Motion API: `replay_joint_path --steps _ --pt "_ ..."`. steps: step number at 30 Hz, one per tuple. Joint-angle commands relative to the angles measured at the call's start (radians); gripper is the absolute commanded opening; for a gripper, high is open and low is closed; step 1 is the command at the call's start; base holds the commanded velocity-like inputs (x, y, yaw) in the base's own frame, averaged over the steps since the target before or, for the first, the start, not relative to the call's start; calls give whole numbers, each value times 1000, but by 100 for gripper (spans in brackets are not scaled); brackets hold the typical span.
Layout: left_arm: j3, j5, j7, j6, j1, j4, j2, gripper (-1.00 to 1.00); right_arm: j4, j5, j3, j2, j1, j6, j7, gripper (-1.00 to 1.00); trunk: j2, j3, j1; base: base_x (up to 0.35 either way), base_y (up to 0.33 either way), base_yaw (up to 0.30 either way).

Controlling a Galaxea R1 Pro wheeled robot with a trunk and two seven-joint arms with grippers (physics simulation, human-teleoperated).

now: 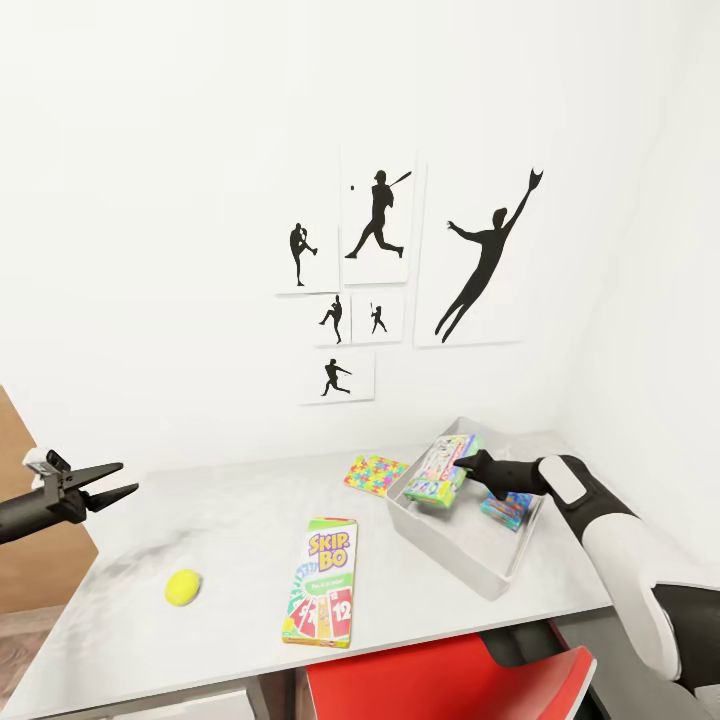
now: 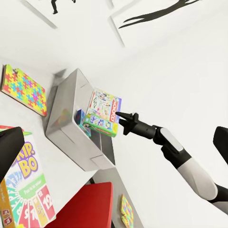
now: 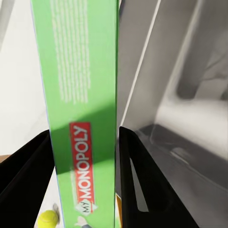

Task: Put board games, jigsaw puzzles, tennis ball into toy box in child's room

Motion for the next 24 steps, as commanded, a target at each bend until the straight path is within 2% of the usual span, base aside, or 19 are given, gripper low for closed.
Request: replay_joint_path --steps 1,17,23,24 --pt "-1 0 -4 11 -1 0 1 100 1 7 -4 1 -1 4 6 -100 -2 -2 1 0 0 0" --pt "-1 0 -4 11 -1 0 0 100 48 8 -6 2 -2 -17 5 -100 -2 -2 1 0 0 0" --pt "-1 0 -4 11 -1 0 0 100 49 8 -4 14 -3 -23 6 -100 -2 -2 1 0 0 0" --pt "-1 0 -4 11 -1 0 0 100 49 8 -4 15 -3 -24 6 100 -2 -2 1 0 0 0"
